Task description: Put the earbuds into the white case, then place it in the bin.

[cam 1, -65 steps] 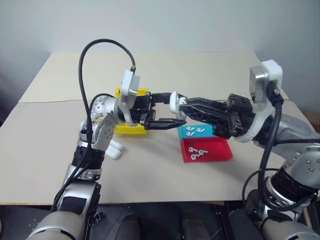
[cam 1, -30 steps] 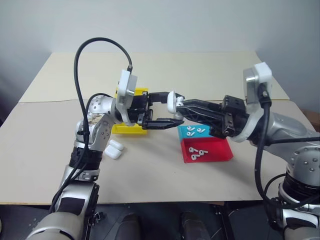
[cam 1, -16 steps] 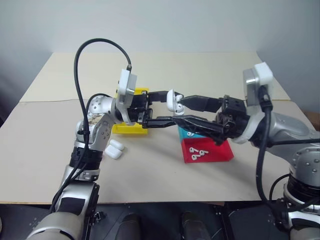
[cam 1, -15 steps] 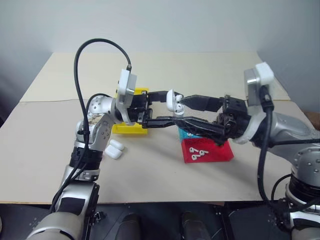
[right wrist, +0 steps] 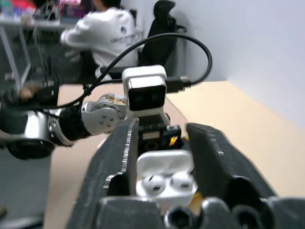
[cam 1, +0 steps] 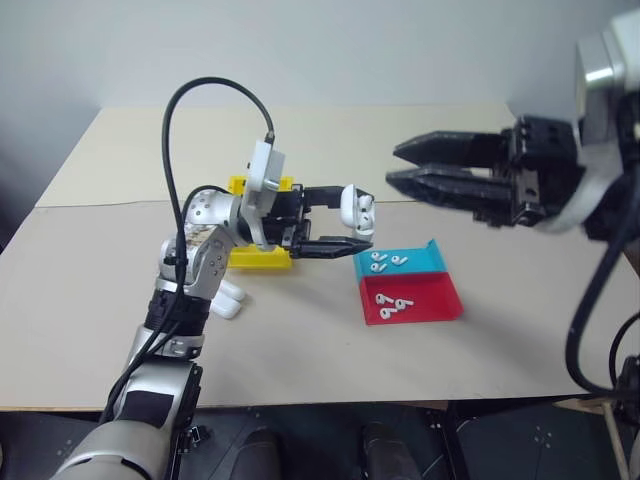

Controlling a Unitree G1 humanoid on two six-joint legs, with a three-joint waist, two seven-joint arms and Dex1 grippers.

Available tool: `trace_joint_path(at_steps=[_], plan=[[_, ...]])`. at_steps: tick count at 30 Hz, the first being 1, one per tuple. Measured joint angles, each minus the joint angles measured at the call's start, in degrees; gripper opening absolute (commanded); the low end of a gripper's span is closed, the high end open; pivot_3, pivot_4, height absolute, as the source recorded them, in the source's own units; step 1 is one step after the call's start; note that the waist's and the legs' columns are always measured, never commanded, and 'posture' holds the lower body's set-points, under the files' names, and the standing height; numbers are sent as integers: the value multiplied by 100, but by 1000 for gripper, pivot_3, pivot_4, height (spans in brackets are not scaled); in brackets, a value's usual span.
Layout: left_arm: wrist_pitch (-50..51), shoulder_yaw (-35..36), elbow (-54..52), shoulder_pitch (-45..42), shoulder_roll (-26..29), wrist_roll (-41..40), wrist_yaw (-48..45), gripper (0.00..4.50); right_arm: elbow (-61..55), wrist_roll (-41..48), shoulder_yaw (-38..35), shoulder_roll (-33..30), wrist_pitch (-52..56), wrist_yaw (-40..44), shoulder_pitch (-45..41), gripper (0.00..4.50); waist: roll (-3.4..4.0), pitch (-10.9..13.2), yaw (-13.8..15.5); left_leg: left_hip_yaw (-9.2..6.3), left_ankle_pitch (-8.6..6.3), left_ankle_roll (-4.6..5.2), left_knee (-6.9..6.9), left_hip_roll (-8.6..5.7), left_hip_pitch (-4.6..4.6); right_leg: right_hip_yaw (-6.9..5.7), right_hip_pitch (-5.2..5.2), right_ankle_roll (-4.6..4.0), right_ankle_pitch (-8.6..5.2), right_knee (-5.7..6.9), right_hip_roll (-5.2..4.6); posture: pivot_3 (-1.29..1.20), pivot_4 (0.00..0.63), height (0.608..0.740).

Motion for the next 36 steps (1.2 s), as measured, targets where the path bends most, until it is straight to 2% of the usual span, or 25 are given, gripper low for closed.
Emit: trace_joint_path(at_steps=[2, 3, 8, 15, 22, 28, 31, 36], plan=[[-73, -32, 61, -32, -49, 58, 5, 2880, 395, -579, 526, 7, -317, 677, -455, 208, 0, 0, 11, 3, 0, 0, 1, -1, -6, 2, -5, 0, 0, 3, -2, 0, 150, 740], [-98, -67, 81, -55, -82, 79, 7, 2880, 521, -808, 699, 12, -448, 926, -593, 97, 0, 0, 18, 0, 0, 0, 0, 0, -9, -2, -6, 0, 0, 8, -1, 0, 150, 740], [-206, -137, 172, -98, -178, 158, 16, 2880, 1393, -2406, 1933, 591, -1485, 2135, -1525, 97, 0, 0, 3, 3, -2, 4, 0, 0, -16, -4, -11, 1, 1, 16, -2, 0, 150, 740], [-206, -167, 184, -109, -184, 224, 18, 2880, 2063, -3814, 2696, 1006, -2681, 3065, -1760, 97, 0, 0, 44, 1, -2, 3, 2, 0, -21, -12, -10, 1, 1, 15, -4, 0, 150, 740], [-202, -193, 184, -76, -147, 243, 30, 2880, 1927, -3992, 2317, 514, -3077, 3665, -1485, 97, 1, 1, 50, 1, -2, 3, 3, 0, -16, -13, -7, 1, 1, 17, -4, 0, 150, 740], [-203, -146, 88, -57, -116, 228, 143, 2880, 1662, -3776, 1685, 253, -2663, 3566, -1043, 97, 1, 1, 26, 2, -2, 3, 1, 0, -14, -11, -7, 1, 1, 18, -4, 0, 150, 740], [-203, -116, -79, -35, -108, 219, 278, 2880, 1333, -3439, 1176, 329, -2003, 2946, -664, 97, 1, 0, 32, 0, -2, 3, 1, 1, -13, -11, -5, 1, 1, 19, -4, 0, 150, 740], [-176, 107, -387, 231, 108, 284, 878, 2880, 488, -2400, -380, 566, -427, 1393, 457, 97, -2, 0, 65, -4, -2, 3, 2, 1, -15, -15, -2, 1, 1, 19, -6, 0, 150, 740]])
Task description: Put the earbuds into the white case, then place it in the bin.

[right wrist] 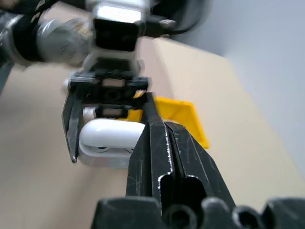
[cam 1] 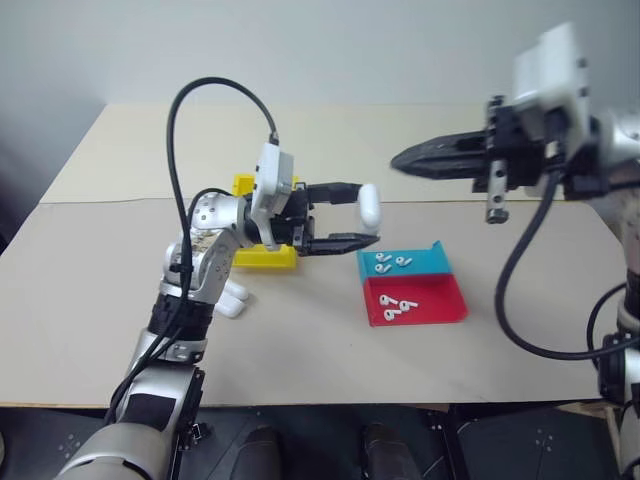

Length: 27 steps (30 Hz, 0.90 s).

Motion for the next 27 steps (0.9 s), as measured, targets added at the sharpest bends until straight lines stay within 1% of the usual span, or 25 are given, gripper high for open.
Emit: trace_joint_path(at_steps=[2, 4, 6, 8, 9, 12, 14, 16, 17, 19, 24, 27], plan=[[88, 203, -168, 134, 300, 248, 533, 2880, -395, 593, -656, 82, 863, -694, 608, 97, 0, 0, 14, 1, 0, 0, 0, 0, 2, 2, 0, 0, 0, 2, 0, 0, 150, 740], [214, 308, -262, 217, 483, 502, 988, 2880, -690, 1074, -1017, 138, 1450, -1175, 973, 97, 1, 0, 16, 3, 0, 0, 0, 0, 6, 4, 0, 0, 0, 3, 0, 0, 150, 740], [505, 339, -402, 310, 575, 851, 1645, 2880, -1146, 1549, -1322, 227, 1855, -1589, 1395, 97, 1, -1, 38, -2, -1, 1, -1, 0, 8, 2, 6, 0, 0, 2, 1, 0, 150, 740], [1158, 343, -431, 309, 569, 1381, 2701, 2880, -1595, 2108, -1512, 379, 2112, -2048, 1829, 97, -1, -1, 56, -4, -1, 1, 4, -1, 6, 1, 8, 1, 0, 1, 1, 0, 150, 740], [1430, 353, -411, 304, 535, 1578, 3119, 2880, -1709, 2308, -1516, 409, 2174, -2242, 1916, 97, -1, -1, 55, -1, 0, 1, 4, -3, 5, 5, 5, 3, 2, 0, -1, 0, 150, 740], [2153, 296, -169, 146, 313, 2091, 4119, 2880, -1824, 2797, -1585, 438, 2230, -2785, 1922, 97, -5, -2, 73, -3, 0, 1, 9, -4, 7, 3, 8, 4, 2, -4, 0, 0, 150, 740], [2557, 290, 59, -4, 163, 2272, 4581, 2880, -1837, 3047, -1586, 437, 2228, -3073, 1925, 97, -6, -1, 89, -4, 0, 1, 8, -4, 6, 3, 7, 4, 2, -3, 0, 0, 150, 740], [2812, 281, 302, -126, 25, 2333, 4815, 3604, -1843, 3247, -1576, 430, 2209, -3305, 1925, 0, -6, -1, 98, -5, 0, 0, 7, -4, 2, 1, 7, 4, 2, -1, 0, 0, 150, 740], [2849, 245, 421, -158, -6, 2355, 4839, 3844, -1846, 3308, -1561, 427, 2185, -3401, 1925, 0, -6, -2, 101, -4, 0, 1, 5, -4, 0, 1, 6, 4, 2, -3, 0, 0, 150, 740], [2833, 152, 587, -160, -33, 2412, 4855, 4465, -1845, 3426, -1525, 407, 2110, -3527, 1928, 0, -6, -2, 101, -3, 0, 0, 0, -4, -1, 1, 4, 4, 2, -7, -1, 0, 150, 740], [2684, 108, 691, -159, -49, 2410, 4844, 4465, -1830, 3655, -1518, 253, 1904, -3664, 2033, 0, -7, -1, 92, -2, 0, 1, -1, -4, 0, 1, 4, 4, 2, -5, 0, 0, 150, 740], [2564, 164, 465, -68, 69, 2378, 4752, 4465, -1818, 3700, -1509, 192, 1743, -3651, 2114, 0, -7, -1, 81, -3, 0, 1, -1, -3, 0, 1, 3, 4, 2, -4, 0, 0, 150, 740]])
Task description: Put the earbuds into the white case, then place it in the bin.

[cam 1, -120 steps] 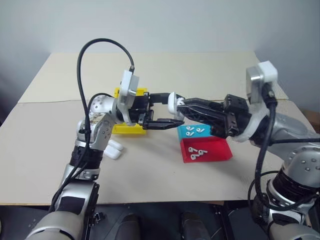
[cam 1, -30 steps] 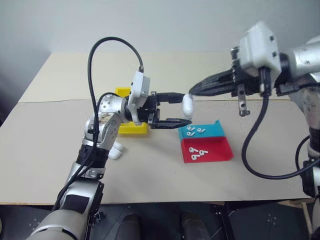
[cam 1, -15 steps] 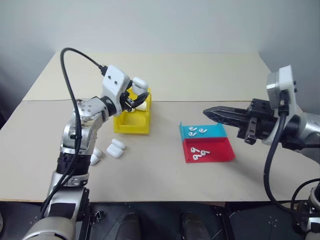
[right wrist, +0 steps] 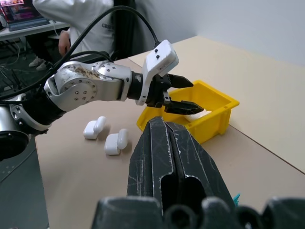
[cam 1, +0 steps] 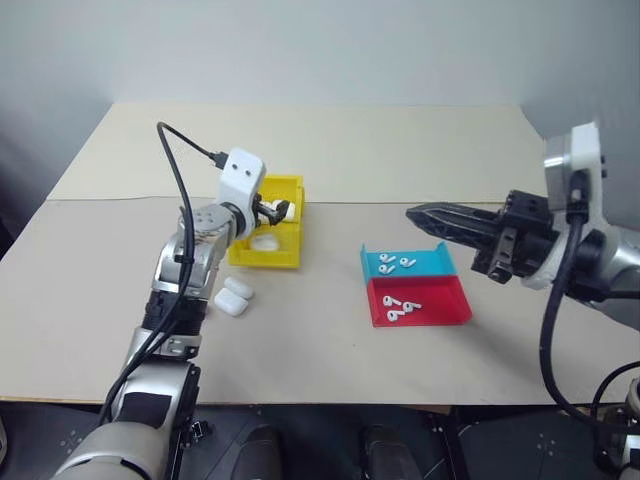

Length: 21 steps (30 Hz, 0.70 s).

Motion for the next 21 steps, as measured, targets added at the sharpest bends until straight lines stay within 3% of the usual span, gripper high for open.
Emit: trace_joint_path(at_steps=[5, 9, 16, 21], plan=[[-373, 432, -1120, 685, 650, -456, -732, 4465, 24, -34, 40, -111, -253, 154, 335, 0, 1, 0, -39, 2, 0, -1, -3, 1, 0, 2, -2, 0, 0, 0, -1, 0, 150, 740], [-800, 1259, -1901, 1983, 1860, -1598, -2662, 4465, 31, -483, 59, -296, -594, 740, 1025, 0, -2, -1, -106, 8, 1, -2, -4, 6, 3, 2, -6, -1, -1, -5, 0, 0, 150, 740], [-710, 2475, -2699, 3638, 3354, -2913, -4841, 4465, 153, -1437, 350, -769, -1291, 1993, 1591, 0, -7, -1, -88, 17, 1, -3, -5, 6, 28, 11, 7, -6, -5, -15, 0, 0, 150, 740], [-560, 2817, -2942, 4449, 3762, -3014, -5236, 4465, 344, -1697, 477, -906, -1513, 2526, 1660, 0, -9, -1, -80, 19, 1, -2, -6, 7, 32, 13, 7, -7, -6, -11, 1, 0, 150, 740]])
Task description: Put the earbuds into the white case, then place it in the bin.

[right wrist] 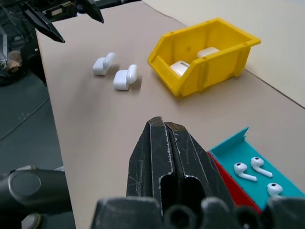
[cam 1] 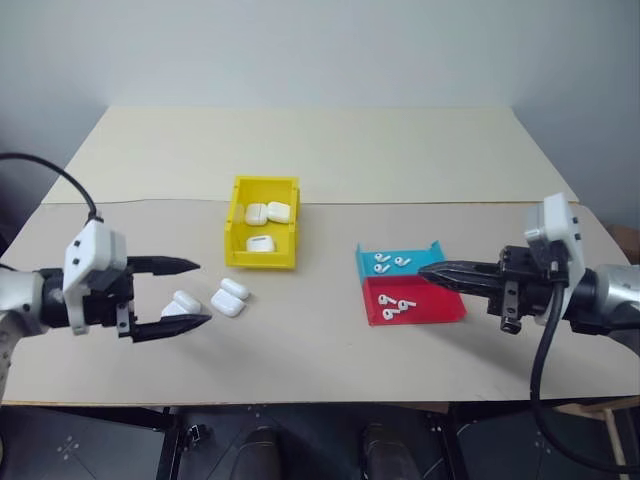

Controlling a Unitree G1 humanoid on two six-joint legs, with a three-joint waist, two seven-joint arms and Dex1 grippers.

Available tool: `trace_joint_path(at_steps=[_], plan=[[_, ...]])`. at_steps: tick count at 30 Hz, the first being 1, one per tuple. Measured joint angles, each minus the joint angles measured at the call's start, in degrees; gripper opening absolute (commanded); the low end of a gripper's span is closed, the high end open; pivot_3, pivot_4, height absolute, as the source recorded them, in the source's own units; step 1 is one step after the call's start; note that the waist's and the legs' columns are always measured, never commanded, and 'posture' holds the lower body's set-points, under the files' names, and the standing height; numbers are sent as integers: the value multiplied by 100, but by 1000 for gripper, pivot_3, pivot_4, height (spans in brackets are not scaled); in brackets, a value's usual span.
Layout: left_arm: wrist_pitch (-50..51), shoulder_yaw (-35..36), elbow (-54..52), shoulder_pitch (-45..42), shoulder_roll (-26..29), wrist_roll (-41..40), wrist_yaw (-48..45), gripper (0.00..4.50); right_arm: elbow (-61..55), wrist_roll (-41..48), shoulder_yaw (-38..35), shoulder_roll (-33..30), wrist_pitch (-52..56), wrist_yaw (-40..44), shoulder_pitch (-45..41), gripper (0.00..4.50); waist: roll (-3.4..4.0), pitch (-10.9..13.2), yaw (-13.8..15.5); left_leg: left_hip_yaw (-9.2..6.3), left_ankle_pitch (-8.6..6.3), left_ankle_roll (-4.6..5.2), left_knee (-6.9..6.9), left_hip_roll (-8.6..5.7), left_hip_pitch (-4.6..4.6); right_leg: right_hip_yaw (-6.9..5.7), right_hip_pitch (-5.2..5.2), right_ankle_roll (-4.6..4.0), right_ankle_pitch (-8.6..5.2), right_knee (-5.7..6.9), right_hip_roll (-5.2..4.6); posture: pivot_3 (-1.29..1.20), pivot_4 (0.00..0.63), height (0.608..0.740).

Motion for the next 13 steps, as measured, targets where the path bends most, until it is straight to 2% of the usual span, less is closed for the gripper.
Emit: trace_joint_path(at_steps=[8, 13], plan=[[154, 306, -239, -87, -61, -610, 165, 4465, 10, -178, -42, -50, -376, 491, 110, 0, -3, 0, 19, 2, -1, 1, -1, 0, -1, 2, -3, 0, 0, -1, 1, 0, 150, 740], [427, 300, -243, -463, -61, -988, 471, 4465, 43, -177, -119, -87, -404, 634, 112, 0, -6, 0, 17, 2, -1, 1, 0, -1, 4, 4, 1, 0, 0, 2, 1, 0, 150, 740]])
